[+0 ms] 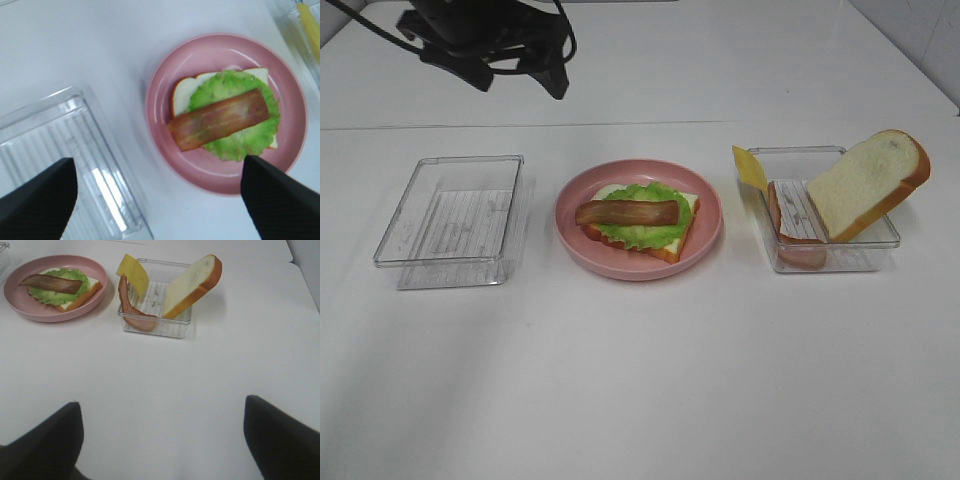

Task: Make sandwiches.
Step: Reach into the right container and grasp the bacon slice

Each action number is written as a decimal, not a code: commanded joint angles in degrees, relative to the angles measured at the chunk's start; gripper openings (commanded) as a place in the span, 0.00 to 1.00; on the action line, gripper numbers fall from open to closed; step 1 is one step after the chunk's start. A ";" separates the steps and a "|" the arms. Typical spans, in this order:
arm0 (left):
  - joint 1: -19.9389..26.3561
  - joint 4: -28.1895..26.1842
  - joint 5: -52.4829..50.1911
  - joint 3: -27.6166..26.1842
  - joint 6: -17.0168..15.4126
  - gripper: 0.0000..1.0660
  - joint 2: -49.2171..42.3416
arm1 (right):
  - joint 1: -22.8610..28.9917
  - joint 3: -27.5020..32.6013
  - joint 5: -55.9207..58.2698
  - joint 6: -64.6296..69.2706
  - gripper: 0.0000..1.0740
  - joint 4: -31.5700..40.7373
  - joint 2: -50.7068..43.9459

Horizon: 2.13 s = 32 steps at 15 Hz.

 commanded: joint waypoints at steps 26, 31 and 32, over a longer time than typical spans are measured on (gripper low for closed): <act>-0.29 4.47 2.86 71.45 -4.30 0.77 -109.78 | -0.23 0.06 -0.29 0.06 0.72 0.11 -1.20; -0.29 4.47 7.56 71.85 -1.03 0.77 -113.90 | -0.23 0.06 -0.40 0.06 0.72 1.09 -1.15; -0.29 4.93 7.56 71.85 -0.74 0.77 -113.90 | -0.23 0.06 -0.40 0.06 0.72 1.09 -1.15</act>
